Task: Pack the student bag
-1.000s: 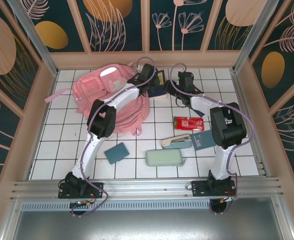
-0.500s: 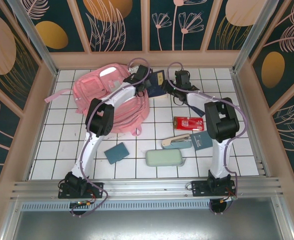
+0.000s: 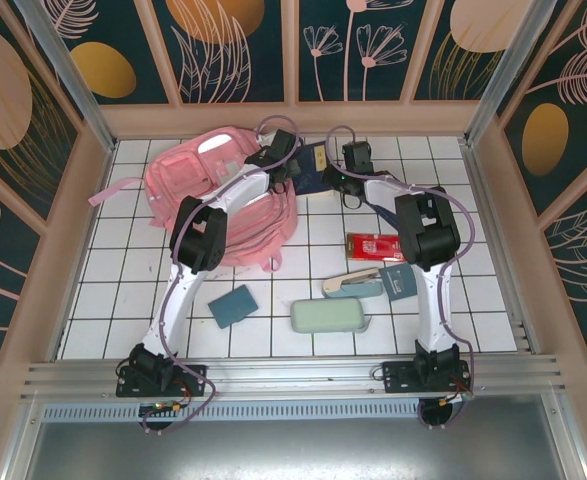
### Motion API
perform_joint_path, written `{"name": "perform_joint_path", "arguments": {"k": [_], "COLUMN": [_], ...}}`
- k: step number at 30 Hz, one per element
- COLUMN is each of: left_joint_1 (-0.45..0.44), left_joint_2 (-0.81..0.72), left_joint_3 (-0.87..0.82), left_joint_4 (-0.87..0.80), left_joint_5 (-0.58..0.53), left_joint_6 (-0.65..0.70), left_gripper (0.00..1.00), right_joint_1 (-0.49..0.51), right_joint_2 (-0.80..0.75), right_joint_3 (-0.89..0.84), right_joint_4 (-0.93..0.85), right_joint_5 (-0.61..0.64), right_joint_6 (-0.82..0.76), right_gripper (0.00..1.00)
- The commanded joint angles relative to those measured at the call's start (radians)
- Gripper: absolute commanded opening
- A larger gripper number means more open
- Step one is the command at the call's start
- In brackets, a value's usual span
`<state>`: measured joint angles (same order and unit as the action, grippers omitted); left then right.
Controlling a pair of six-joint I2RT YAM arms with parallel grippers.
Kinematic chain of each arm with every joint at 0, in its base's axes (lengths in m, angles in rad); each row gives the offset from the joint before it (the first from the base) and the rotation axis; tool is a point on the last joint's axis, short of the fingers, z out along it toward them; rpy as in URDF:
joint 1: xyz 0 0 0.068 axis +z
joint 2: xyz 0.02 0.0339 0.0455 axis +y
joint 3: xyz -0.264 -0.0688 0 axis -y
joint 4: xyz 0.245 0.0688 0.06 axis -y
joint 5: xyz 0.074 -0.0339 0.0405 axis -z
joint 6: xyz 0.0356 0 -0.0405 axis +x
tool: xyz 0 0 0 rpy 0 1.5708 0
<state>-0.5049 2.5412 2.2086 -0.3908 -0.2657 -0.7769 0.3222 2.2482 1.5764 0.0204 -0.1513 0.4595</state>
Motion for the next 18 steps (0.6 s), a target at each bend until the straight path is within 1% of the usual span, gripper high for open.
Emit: {"name": "perform_joint_path", "arguments": {"k": [1,3,4,9,12,14,16,18], "left_joint_1": [0.02,0.02,0.02,0.019,0.016,0.01,0.0,-0.013], "left_joint_2": [-0.011,-0.016,-0.019,-0.036,-0.045,-0.049,-0.052,-0.048], "left_joint_3": [-0.015,-0.018,-0.018,-0.026,-0.034,-0.043,-0.052,-0.052], "left_joint_4": [-0.06,-0.062,-0.062,-0.048,-0.022,0.007,0.045,0.071], "left_joint_5": [0.012,0.023,0.029,0.094,0.161,0.198,0.24,0.258], "left_joint_6": [0.027,0.028,0.028,0.026,0.02,0.013,0.014,0.02], "left_gripper": [0.39,0.39,0.39,0.38,0.38,0.38,0.38,0.39], "right_joint_1": [-0.008,-0.009,-0.01,-0.029,-0.055,-0.079,-0.094,-0.1], "right_joint_2": [0.0,-0.008,-0.015,-0.074,-0.13,-0.166,-0.18,-0.184], "right_joint_3": [0.014,0.002,-0.009,-0.107,-0.192,-0.252,-0.275,-0.279], "right_joint_4": [0.002,0.012,0.017,0.059,0.085,0.118,0.122,0.12], "right_joint_5": [-0.038,-0.044,-0.039,0.013,0.039,0.02,-0.003,-0.023], "right_joint_6": [0.004,0.012,0.019,0.053,0.079,0.088,0.086,0.068], "right_gripper": [0.19,0.04,0.0,0.0,0.0,0.0,0.0,0.0]}}
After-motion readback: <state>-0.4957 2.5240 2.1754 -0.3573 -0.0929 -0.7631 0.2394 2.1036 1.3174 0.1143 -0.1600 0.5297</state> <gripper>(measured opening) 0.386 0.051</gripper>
